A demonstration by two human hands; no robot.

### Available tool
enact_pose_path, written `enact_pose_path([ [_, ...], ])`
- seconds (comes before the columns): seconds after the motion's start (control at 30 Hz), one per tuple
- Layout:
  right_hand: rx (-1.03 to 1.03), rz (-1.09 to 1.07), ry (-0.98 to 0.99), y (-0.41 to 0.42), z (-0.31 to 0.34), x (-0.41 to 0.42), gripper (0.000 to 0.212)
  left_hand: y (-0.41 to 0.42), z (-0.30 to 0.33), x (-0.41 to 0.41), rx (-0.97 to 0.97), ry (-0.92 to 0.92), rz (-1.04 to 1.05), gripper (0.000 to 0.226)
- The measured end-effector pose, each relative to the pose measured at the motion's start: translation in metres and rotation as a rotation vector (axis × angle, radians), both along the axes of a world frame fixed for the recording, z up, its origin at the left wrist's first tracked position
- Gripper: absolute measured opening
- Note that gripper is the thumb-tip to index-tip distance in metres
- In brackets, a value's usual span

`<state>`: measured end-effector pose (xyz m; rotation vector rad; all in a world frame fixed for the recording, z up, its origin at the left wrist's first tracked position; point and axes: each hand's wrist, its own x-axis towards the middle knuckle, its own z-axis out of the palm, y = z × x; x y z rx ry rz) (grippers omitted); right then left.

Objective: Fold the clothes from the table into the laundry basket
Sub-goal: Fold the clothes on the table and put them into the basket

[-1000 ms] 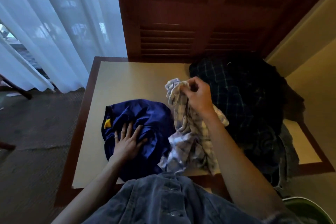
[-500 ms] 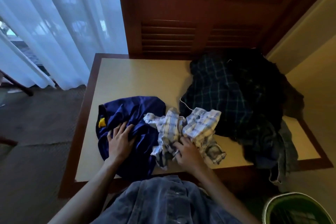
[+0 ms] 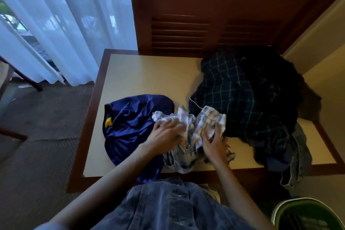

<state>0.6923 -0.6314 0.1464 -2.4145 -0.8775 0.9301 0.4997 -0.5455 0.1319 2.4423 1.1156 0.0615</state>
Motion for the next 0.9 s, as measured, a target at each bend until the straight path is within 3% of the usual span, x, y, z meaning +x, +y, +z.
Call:
enact_pose_path([
  [0.1, 0.056, -0.084, 0.036, -0.013, -0.012, -0.016, 0.068, -0.015, -0.027, 0.019, -0.129, 0.152, -0.096, 0.061],
  [0.2, 0.287, -0.130, 0.032, -0.004, -0.004, -0.009, 0.058, -0.014, -0.030, 0.027, -0.173, 0.208, -0.106, 0.060],
  [0.3, 0.412, -0.002, -0.108, 0.004, 0.007, -0.021, 0.064, -0.008, -0.021, 0.035, -0.273, 0.211, -0.120, 0.049],
  [0.4, 0.394, 0.183, -0.205, 0.009, 0.018, -0.042, 0.081, 0.017, -0.013, 0.024, -0.556, 0.063, -0.066, 0.018],
  [0.47, 0.351, 0.431, -0.455, 0.009, 0.011, -0.042, 0.064, 0.037, -0.003, 0.002, -0.624, -0.027, 0.023, 0.016],
  [0.53, 0.267, 0.619, -0.628, 0.006, -0.004, -0.041, 0.041, 0.049, 0.011, -0.027, -0.579, -0.142, 0.182, 0.018],
  [0.57, 0.230, 0.675, -0.652, 0.005, -0.011, -0.042, 0.041, 0.051, 0.016, -0.041, -0.501, -0.228, 0.283, 0.019],
  [0.63, 0.145, 0.740, -0.631, 0.004, -0.021, -0.048, 0.056, 0.053, 0.016, -0.064, -0.244, -0.238, 0.505, 0.028],
  [0.7, 0.116, 0.743, -0.602, 0.008, -0.029, -0.051, 0.083, 0.053, 0.003, -0.078, -0.156, 0.004, 0.623, 0.054],
  [0.8, 0.089, 0.764, -0.553, 0.018, -0.034, -0.052, 0.106, 0.036, -0.028, -0.082, -0.230, 0.000, 0.649, 0.074],
  [0.9, 0.049, 0.807, -0.645, 0.023, -0.047, -0.053, 0.096, 0.006, -0.048, -0.073, -0.091, -0.022, 0.583, 0.070],
])
